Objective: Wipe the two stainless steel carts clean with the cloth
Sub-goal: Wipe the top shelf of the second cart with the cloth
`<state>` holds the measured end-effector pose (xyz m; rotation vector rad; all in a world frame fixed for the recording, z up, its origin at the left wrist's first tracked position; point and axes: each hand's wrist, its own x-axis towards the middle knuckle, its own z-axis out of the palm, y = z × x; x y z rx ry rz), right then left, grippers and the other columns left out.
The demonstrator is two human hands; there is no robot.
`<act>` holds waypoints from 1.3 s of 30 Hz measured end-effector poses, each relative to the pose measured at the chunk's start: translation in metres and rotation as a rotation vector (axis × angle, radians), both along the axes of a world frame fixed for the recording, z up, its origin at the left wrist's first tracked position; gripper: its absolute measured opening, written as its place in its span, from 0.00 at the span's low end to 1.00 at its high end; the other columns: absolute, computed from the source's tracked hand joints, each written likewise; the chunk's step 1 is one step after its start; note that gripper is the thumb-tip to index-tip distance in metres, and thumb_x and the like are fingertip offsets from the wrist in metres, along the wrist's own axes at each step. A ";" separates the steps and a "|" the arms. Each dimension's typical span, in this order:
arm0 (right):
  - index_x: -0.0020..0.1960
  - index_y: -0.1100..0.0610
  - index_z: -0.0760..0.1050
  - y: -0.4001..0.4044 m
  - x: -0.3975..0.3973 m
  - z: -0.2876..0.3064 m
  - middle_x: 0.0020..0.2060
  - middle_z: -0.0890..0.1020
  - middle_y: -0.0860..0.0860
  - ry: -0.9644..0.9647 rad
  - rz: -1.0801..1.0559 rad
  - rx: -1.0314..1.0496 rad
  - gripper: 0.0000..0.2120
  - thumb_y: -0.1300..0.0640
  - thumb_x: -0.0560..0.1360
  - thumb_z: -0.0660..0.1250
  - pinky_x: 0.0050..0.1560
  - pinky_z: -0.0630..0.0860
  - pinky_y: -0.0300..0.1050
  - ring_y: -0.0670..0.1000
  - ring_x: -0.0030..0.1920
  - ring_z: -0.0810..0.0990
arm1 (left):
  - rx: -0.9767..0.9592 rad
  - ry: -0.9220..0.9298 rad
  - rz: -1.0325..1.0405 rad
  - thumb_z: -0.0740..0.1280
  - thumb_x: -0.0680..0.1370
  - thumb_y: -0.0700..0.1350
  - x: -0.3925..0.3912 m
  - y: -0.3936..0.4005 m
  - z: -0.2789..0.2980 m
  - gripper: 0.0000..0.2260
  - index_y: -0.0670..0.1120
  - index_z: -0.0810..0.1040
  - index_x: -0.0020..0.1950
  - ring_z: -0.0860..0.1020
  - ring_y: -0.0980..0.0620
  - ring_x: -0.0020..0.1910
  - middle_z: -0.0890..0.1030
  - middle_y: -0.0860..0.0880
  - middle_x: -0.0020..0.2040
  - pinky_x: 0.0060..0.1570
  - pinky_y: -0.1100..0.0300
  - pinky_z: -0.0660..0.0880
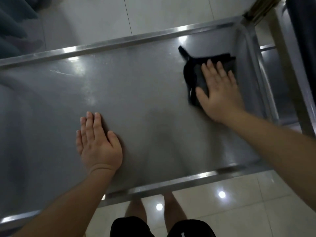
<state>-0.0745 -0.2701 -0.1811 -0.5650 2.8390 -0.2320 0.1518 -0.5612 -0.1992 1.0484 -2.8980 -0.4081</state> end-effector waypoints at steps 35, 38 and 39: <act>0.84 0.51 0.52 -0.124 0.027 -0.003 0.84 0.53 0.49 0.044 0.064 -0.043 0.36 0.37 0.81 0.49 0.82 0.45 0.55 0.52 0.83 0.49 | 0.025 -0.058 -0.005 0.54 0.82 0.52 0.000 0.002 0.005 0.31 0.47 0.57 0.86 0.49 0.50 0.86 0.54 0.49 0.87 0.83 0.49 0.43; 0.84 0.53 0.55 -0.090 0.118 -0.001 0.83 0.56 0.50 0.068 0.100 -0.100 0.35 0.40 0.81 0.56 0.81 0.51 0.60 0.53 0.83 0.51 | 0.034 -0.045 -0.005 0.55 0.82 0.51 0.000 0.002 0.006 0.31 0.46 0.58 0.86 0.50 0.48 0.86 0.56 0.48 0.86 0.83 0.48 0.44; 0.84 0.52 0.55 -0.079 0.148 -0.001 0.83 0.55 0.50 0.050 0.123 -0.102 0.35 0.40 0.81 0.57 0.81 0.52 0.60 0.53 0.83 0.50 | 0.039 -0.043 -0.005 0.55 0.82 0.51 0.000 0.002 0.007 0.31 0.46 0.58 0.86 0.50 0.48 0.86 0.56 0.47 0.86 0.83 0.48 0.44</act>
